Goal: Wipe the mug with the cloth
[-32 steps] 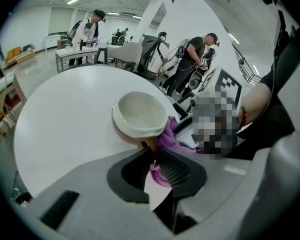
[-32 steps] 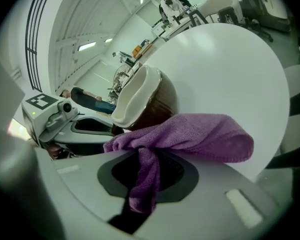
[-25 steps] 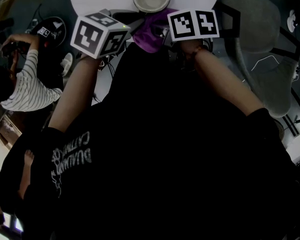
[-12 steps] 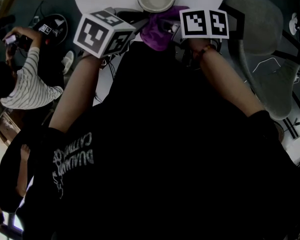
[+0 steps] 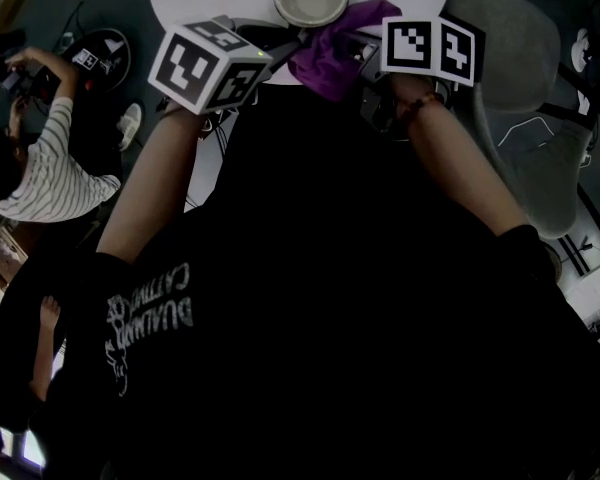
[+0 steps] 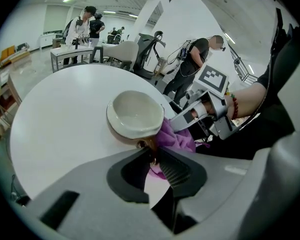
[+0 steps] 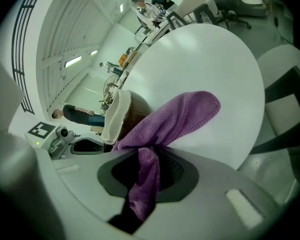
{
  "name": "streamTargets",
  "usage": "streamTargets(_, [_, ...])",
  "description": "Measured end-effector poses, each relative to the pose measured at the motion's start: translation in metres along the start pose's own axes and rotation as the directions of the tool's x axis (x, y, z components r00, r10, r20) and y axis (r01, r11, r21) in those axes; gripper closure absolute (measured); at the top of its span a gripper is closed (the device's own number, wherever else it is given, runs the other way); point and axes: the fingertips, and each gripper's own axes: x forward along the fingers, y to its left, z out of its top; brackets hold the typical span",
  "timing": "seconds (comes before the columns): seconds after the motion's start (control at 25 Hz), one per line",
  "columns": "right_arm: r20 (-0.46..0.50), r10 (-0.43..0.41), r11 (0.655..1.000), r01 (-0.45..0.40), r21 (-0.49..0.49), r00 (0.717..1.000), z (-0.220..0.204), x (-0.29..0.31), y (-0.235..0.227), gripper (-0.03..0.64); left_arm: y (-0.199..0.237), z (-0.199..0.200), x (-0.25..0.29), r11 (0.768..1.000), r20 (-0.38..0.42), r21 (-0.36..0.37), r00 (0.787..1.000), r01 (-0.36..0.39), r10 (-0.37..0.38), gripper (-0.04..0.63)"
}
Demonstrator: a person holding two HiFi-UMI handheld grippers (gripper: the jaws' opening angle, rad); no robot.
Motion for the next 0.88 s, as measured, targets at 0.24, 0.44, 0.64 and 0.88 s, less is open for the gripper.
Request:
streamTargets(0.24, [0.083,-0.056,0.997,0.052,0.058,0.995,0.023,-0.017,-0.018,0.549,-0.007,-0.002,0.002,1.0,0.0,0.018,1.0,0.013,-0.013,0.531])
streamTargets(0.44, [0.113,-0.085,0.995,0.078,0.066,0.99,0.033,-0.02,-0.02,0.549,-0.008,-0.006,-0.001,0.999,-0.011,0.042,1.0,0.02,-0.02,0.531])
streamTargets(0.64, [0.132,-0.103,0.992,0.093,0.082,0.986,0.054,-0.018,-0.025,0.549,-0.002,-0.001,0.0,0.998,-0.03,0.052,0.999,0.043,-0.042,0.531])
streamTargets(0.88, [0.156,-0.131,0.99,0.121,0.072,0.979,0.07,-0.02,-0.027,0.548,-0.006,-0.003,-0.002,0.994,-0.059,0.073,0.995,0.081,-0.077,0.529])
